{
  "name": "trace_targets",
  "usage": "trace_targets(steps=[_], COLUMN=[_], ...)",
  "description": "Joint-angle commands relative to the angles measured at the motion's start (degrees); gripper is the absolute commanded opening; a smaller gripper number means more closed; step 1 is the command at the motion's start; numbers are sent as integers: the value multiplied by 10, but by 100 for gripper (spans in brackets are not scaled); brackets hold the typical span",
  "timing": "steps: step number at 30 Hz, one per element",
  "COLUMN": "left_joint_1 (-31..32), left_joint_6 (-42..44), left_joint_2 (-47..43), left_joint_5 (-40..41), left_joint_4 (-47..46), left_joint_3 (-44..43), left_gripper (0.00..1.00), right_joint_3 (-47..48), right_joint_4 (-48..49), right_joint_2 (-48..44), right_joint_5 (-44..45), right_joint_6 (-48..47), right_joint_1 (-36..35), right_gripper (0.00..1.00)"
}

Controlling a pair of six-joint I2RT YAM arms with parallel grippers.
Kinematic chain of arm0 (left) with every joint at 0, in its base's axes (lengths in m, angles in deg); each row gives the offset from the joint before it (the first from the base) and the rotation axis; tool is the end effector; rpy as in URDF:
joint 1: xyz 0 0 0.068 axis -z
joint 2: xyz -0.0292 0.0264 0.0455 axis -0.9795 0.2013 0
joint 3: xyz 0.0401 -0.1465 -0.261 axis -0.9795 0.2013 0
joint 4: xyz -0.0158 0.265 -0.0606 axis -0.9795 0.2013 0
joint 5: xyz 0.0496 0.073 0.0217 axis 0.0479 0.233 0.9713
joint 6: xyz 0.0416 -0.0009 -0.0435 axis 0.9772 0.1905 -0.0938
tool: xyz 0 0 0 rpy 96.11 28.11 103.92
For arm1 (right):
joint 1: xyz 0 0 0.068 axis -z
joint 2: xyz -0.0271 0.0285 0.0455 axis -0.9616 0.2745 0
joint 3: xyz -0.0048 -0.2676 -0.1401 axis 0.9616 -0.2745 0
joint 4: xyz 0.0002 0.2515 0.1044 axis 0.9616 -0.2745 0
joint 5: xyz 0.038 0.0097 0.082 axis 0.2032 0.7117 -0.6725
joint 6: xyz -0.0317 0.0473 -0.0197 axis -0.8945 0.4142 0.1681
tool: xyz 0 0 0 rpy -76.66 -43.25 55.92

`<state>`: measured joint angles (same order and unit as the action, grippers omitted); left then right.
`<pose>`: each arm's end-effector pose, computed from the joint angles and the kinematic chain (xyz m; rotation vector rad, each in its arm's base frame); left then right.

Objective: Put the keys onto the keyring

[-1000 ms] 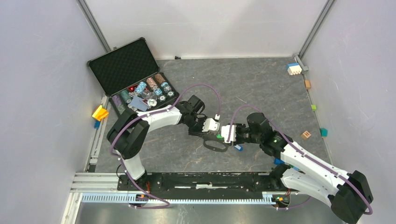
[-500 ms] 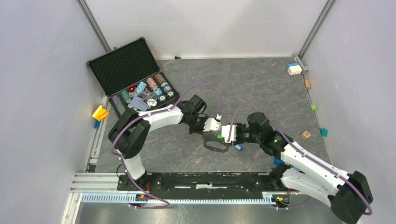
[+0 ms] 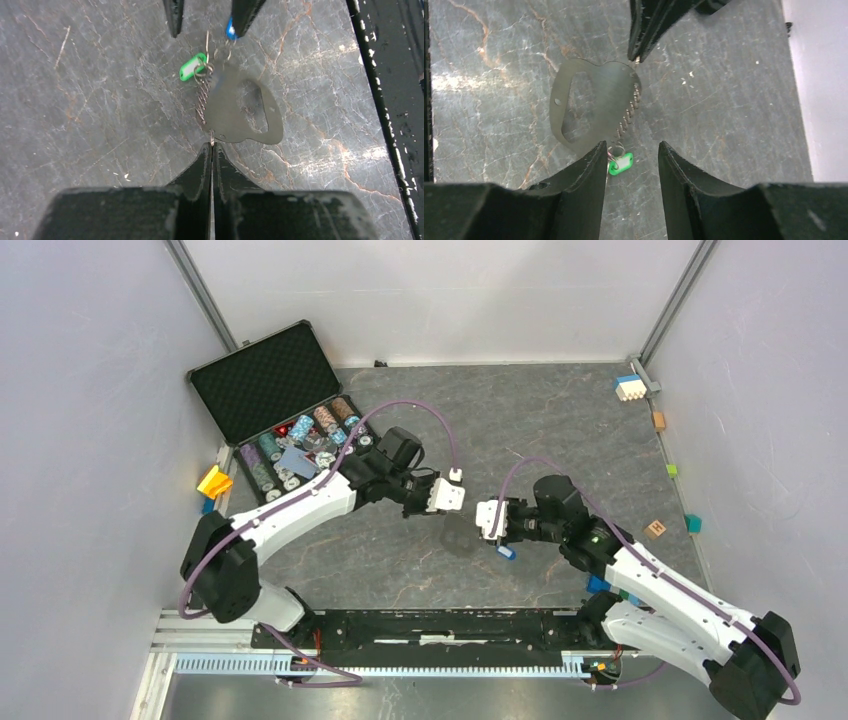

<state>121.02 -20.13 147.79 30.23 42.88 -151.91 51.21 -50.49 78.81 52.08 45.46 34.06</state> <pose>0.2193 -0.2378 0.2773 1.9319 1.3599 -0.6898 0.1365 0.1390 0.2627 -1.5423 1.3896 0.4364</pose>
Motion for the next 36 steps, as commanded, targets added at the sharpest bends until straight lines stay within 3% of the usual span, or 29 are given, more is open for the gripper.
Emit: trace_targets(steps=[1, 10, 23, 27, 36], left_joint_1=[3, 3, 3, 3, 3], left_joint_6=[-20, -25, -1, -35, -119], left_joint_2=[-43, -81, -94, -98, -103], left_joint_5=[-35, -99, -167, -155, -133], left_joint_4=[17, 44, 52, 13, -67], left_joint_3=[-14, -48, -44, -32, -3], left_gripper=[2, 2, 2, 2, 2], right_joint_3=[38, 59, 87, 87, 82], right_joint_4=[17, 54, 60, 39, 72], right_joint_2=[-16, -18, 1, 0, 16], right_joint_5=[16, 12, -140, -195, -178], right_joint_6=[18, 49, 77, 68, 117], right_joint_1=[3, 4, 9, 11, 15], right_gripper=[47, 48, 43, 42, 37])
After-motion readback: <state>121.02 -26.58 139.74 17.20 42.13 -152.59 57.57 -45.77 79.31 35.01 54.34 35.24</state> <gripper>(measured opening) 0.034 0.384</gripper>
